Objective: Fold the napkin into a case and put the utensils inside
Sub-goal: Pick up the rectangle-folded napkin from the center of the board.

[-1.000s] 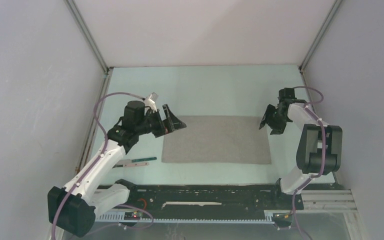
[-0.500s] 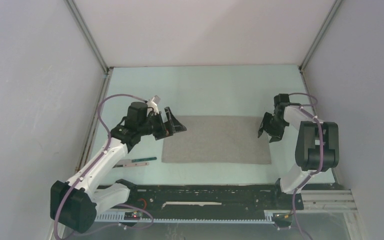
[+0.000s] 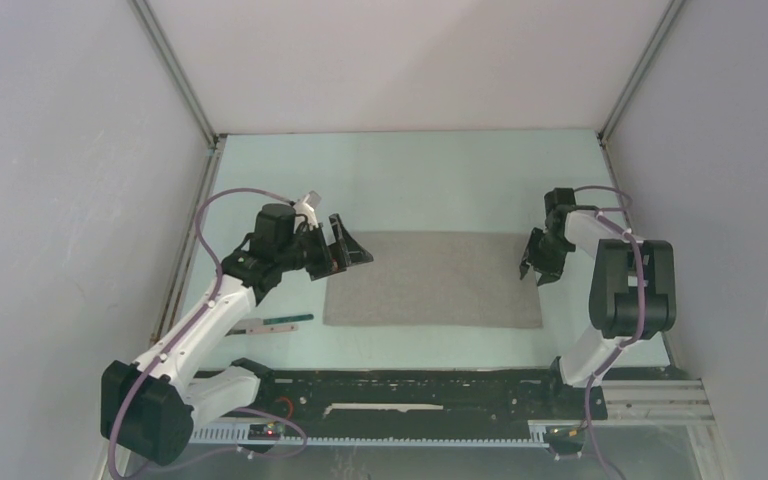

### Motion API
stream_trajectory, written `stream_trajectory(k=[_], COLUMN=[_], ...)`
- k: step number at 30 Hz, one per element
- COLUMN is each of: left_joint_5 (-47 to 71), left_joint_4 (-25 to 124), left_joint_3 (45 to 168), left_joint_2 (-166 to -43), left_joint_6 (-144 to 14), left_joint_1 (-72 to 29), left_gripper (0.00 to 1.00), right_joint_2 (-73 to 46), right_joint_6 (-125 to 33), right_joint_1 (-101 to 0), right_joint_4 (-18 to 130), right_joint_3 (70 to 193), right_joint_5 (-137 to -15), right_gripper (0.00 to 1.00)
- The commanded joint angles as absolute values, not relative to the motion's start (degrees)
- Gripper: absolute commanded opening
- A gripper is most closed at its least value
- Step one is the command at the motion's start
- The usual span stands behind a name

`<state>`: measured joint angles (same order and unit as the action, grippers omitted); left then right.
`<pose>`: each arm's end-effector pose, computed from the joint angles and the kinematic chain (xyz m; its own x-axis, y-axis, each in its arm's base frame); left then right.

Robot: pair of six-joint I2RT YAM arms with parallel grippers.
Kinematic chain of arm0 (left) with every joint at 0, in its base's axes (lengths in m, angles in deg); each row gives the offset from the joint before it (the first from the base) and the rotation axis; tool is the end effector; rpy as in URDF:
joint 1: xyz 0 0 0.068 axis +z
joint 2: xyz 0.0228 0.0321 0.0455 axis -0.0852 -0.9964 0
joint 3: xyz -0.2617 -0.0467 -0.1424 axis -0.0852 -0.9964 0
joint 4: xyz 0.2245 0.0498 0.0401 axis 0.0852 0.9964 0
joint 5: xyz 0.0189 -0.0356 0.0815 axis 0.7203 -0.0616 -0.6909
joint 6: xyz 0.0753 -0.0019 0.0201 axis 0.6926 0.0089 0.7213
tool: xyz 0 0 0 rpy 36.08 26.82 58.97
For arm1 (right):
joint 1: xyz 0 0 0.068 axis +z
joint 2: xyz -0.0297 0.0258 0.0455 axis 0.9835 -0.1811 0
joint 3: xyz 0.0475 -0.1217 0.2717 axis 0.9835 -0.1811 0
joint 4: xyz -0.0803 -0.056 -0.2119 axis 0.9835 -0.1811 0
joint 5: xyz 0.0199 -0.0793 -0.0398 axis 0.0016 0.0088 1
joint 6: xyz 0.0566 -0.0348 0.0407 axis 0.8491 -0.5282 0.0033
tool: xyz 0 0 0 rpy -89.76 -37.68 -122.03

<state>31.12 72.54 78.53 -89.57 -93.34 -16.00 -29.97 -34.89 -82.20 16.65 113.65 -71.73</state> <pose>0.1804 -0.1015 0.2858 -0.8557 -0.2842 -0.4323 0.1408 0.6761 -0.7232 0.2862 -0.0094 0.1734 -0.9254 0.3499 -0.1454 0.3373 0.9356 0.1044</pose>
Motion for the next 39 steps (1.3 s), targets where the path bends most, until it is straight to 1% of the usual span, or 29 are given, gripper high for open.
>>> stream_trajectory(k=[1,3,4,9,12,13,18,30,39], left_joint_5=[31.69,31.67,31.67,31.98,31.98,31.92,31.57,29.55,27.33], left_joint_4=[72.24,72.33,72.37,72.46,72.46,72.46,72.87,75.14,78.20], left_joint_3=[80.08,80.42,80.63,81.31,81.69,81.78,81.81,82.53,82.13], left_joint_2=[-89.13,-89.36,-89.50,-90.39,-90.68,-90.83,-91.17,-89.95,-88.59], left_joint_6=[-91.92,-91.87,-91.83,-91.78,-91.66,-91.59,-91.50,-90.40,-88.60], left_joint_1=[-16.29,-16.29,-16.29,-16.29,-16.29,-16.29,-16.29,-16.20,-13.84], left_gripper=[1.00,1.00,1.00,1.00,1.00,1.00,1.00,1.00,1.00], right_joint_2=[-33.62,-33.21,-33.06,-31.80,-31.21,-31.02,-29.69,-26.34,-21.65], right_joint_6=[-34.71,-34.46,-34.50,-34.61,-34.78,-34.78,-34.97,-37.49,-37.86], right_joint_1=[-79.95,-79.73,-79.72,-79.74,-79.70,-79.69,-79.98,-88.67,-86.73], right_joint_4=[20.71,21.41,21.84,23.52,23.92,24.00,23.95,24.35,24.60], right_joint_3=[112.38,112.20,112.17,112.18,112.14,112.19,112.95,115.92,116.61], right_joint_5=[-69.00,-68.56,-68.55,-64.51,-62.21,-61.50,-58.41,-60.55,-63.07], right_gripper=[0.48,0.44,0.40,0.20,0.03,0.00,0.00,0.00,0.00])
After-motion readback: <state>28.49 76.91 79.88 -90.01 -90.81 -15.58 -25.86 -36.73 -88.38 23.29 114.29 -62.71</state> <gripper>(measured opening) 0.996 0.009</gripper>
